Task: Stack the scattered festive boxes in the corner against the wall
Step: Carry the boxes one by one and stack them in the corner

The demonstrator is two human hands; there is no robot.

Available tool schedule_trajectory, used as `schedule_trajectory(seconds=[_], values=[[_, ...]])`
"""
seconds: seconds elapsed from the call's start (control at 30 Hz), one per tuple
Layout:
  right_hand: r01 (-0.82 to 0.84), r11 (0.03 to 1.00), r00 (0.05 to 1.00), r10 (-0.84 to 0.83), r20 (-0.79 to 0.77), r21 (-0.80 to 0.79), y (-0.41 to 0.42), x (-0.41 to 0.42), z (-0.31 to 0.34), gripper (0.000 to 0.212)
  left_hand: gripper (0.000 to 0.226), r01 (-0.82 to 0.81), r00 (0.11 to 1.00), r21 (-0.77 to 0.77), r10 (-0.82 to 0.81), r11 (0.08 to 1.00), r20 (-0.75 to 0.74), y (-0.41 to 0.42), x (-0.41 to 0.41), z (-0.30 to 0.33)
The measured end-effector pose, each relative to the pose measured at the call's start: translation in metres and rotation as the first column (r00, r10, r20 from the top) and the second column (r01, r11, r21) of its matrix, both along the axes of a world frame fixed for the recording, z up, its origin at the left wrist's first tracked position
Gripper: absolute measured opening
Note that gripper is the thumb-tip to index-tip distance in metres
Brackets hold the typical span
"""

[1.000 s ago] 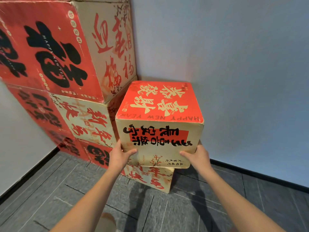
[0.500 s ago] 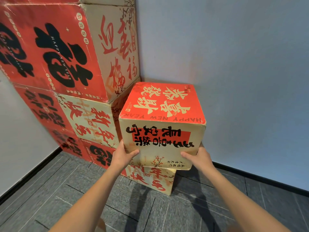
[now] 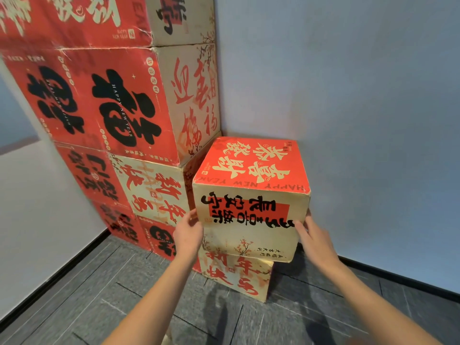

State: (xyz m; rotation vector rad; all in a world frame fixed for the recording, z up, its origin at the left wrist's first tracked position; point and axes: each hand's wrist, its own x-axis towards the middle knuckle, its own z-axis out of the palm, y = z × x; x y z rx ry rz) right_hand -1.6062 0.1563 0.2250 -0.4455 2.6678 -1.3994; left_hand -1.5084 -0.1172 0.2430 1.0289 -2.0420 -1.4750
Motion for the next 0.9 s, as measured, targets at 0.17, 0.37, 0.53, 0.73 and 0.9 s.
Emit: schedule_trajectory(seconds=[0.17, 0.37, 0.53, 0.73, 0.9], values=[[-0.054, 0.996, 0.998, 0.057, -0.041, 0.07, -0.014, 0.012, 0.005, 0.024, 0.047, 0.082, 0.997, 0.072, -0.082, 0.994, 0.004, -0.028, -0.008, 0.007], [-0.13, 0.986, 0.989, 0.136, -0.06, 0.104, -0.028, 0.018, 0.005, 0.014, 0.058, 0.103, 0.994, 0.116, -0.105, 0.988, 0.011, -0.049, -0.022, 0.011], [-0.122, 0.988, 0.987, 0.131, -0.09, 0.099, -0.037, 0.013, -0.006, 0.017, 0.059, 0.138, 0.99, 0.164, -0.139, 0.977, -0.008, -0.052, -0.028, 0.015], [-0.073, 0.989, 0.992, 0.086, -0.094, 0.132, -0.038, 0.005, -0.004, 0.019, 0.067, 0.154, 0.988, 0.139, -0.155, 0.978, -0.005, -0.05, -0.038, 0.01], [-0.082, 0.986, 0.991, 0.096, -0.088, 0.145, -0.035, 0.001, -0.005, 0.023, 0.062, 0.153, 0.988, 0.074, -0.152, 0.986, -0.015, -0.049, -0.049, -0.004]])
